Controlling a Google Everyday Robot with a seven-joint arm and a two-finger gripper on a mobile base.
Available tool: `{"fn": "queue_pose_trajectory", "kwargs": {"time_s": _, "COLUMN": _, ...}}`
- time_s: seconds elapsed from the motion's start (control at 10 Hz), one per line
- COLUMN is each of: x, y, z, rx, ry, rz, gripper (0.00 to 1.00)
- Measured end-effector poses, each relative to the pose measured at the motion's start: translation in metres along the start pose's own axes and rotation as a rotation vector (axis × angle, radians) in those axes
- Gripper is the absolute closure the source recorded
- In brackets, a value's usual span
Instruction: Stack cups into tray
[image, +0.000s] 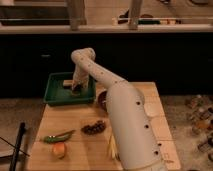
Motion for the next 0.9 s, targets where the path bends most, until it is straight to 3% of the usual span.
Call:
{"fn": "queue_pose_trajectory", "kwargs": {"time_s": 0.5, "x": -0.004, "y": 0.008, "z": -0.019, "rx": -0.019, "ry": 0.033, "rz": 0.009, "gripper": 0.45}}
{"fn": "queue_pose_trajectory", "kwargs": {"time_s": 0.9, "x": -0.010, "y": 0.008, "z": -0.054, "rx": -0.034, "ry": 0.077, "rz": 0.009, "gripper": 0.44}}
